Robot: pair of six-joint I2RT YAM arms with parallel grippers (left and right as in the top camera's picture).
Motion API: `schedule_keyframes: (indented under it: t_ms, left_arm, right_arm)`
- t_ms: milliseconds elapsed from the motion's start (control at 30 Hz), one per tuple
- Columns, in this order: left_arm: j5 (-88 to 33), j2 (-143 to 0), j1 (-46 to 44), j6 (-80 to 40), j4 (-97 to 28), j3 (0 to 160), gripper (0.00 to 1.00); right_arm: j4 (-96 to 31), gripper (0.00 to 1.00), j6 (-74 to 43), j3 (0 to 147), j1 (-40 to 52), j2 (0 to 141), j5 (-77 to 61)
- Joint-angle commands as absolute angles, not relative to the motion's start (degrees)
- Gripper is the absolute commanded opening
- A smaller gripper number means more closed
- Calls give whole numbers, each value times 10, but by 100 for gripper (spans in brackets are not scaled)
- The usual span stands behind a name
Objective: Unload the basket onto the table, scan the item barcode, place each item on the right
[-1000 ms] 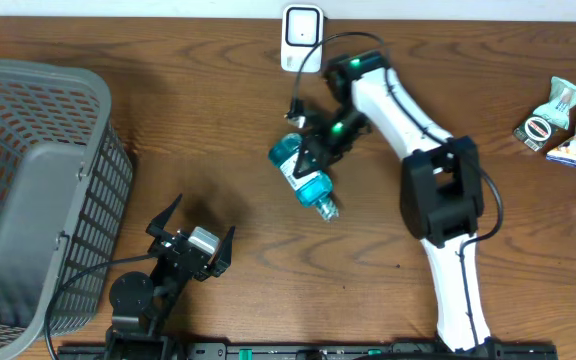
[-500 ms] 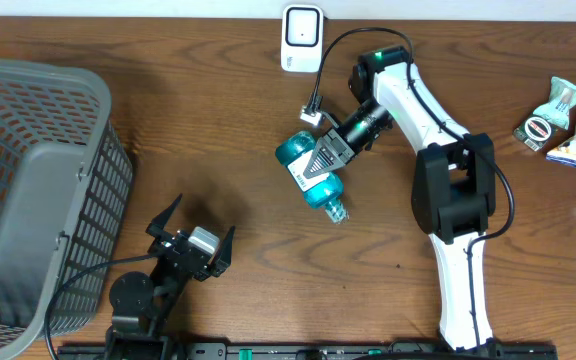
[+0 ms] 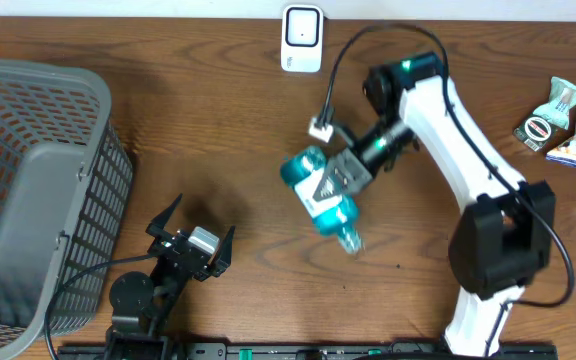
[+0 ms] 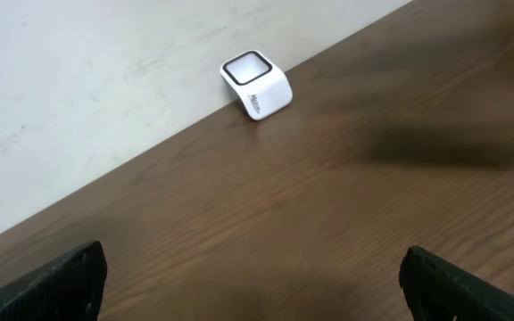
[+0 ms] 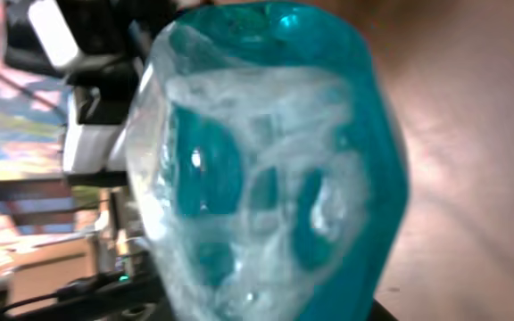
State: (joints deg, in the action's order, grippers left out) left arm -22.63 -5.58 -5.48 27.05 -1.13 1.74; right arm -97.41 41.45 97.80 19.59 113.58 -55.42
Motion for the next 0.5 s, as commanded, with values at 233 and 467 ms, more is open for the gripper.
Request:
schedule_keyframes:
  t_ms: [233, 467]
  left_arm:
    - [-238, -55, -57, 274, -23, 2, 98]
    - [-238, -55, -57, 274, -23, 2, 98]
  right_arm:
    - [-975, 1, 438, 855, 203, 1056, -637]
    - [-952, 1, 529, 855, 204, 1027, -575]
